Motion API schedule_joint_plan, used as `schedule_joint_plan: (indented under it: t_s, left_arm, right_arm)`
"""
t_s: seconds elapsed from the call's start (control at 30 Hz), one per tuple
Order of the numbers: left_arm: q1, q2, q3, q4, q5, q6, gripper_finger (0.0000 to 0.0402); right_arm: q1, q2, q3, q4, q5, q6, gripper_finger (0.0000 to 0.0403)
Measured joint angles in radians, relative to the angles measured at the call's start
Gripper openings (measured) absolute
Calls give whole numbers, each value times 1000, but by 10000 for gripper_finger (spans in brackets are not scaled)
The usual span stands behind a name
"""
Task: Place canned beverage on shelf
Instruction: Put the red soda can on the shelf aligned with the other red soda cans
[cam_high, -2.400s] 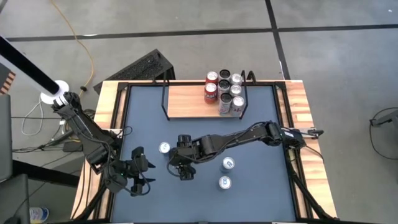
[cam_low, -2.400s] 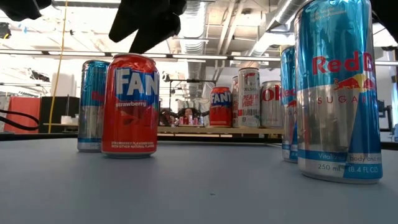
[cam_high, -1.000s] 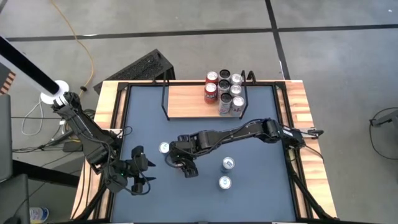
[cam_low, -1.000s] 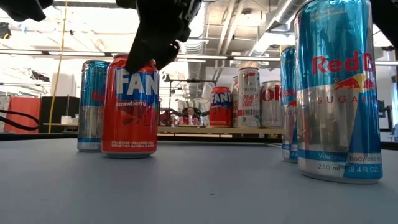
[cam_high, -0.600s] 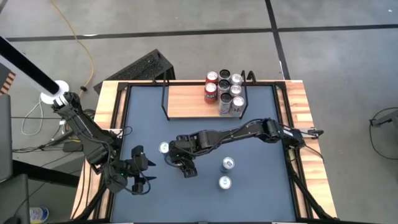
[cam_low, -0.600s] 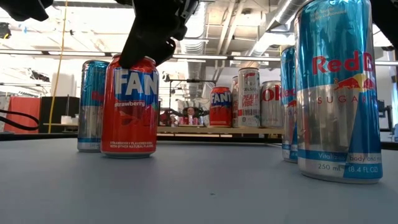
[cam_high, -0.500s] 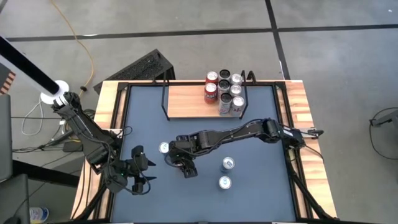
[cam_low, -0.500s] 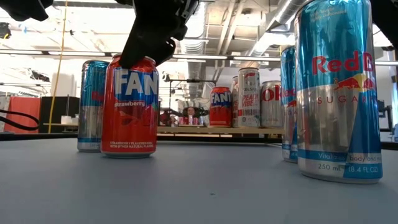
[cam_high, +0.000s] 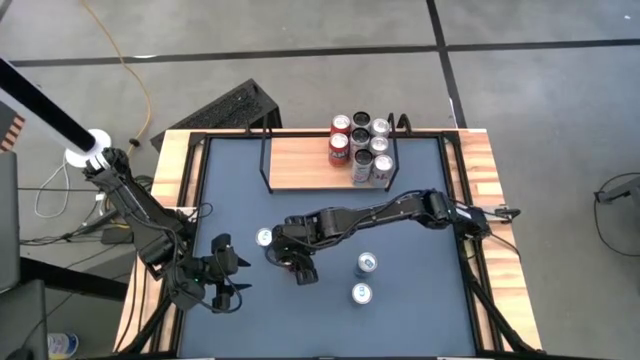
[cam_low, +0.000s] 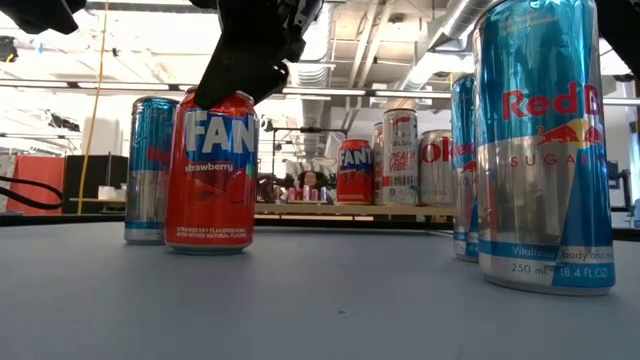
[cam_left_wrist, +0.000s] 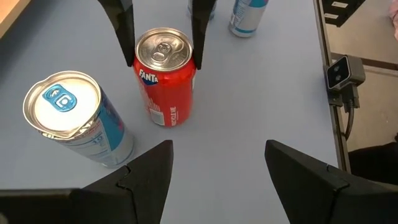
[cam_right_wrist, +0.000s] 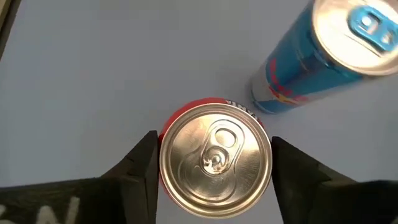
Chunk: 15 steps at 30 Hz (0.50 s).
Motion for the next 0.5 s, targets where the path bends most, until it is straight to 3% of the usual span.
schedule_joint_plan:
  t_s: [0.5]
  left_arm:
    - [0, 0, 0, -5, 1, 13, 244]
  right_arm:
    - [-28, -1, 118, -227, 2, 60, 205]
